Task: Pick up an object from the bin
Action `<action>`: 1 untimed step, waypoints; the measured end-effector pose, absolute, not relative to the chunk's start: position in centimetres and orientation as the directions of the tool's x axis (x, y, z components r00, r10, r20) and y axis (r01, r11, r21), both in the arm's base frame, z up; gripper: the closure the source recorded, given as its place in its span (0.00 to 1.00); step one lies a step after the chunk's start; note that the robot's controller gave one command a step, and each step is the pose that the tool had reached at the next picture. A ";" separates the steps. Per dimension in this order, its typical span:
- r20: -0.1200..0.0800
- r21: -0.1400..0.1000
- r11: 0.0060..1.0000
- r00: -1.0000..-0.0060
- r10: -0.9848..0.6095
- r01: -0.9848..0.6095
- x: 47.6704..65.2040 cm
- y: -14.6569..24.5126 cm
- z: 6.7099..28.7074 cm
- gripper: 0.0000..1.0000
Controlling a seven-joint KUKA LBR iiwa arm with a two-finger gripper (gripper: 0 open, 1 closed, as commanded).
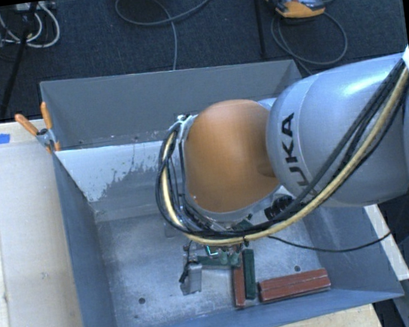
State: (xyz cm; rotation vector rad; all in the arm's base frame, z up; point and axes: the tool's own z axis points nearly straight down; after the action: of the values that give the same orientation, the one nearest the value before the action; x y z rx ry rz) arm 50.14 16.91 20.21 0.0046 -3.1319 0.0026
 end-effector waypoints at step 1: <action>-0.002 -0.003 1.000 -1.000 0.001 0.001 58.8 10.3 14.3 0.00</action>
Offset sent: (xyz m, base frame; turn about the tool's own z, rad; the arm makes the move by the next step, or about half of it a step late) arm 0.0838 -0.0613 -0.0548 -0.0028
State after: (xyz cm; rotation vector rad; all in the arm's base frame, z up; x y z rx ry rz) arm 58.80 10.30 14.34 -0.0009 -3.1435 0.0051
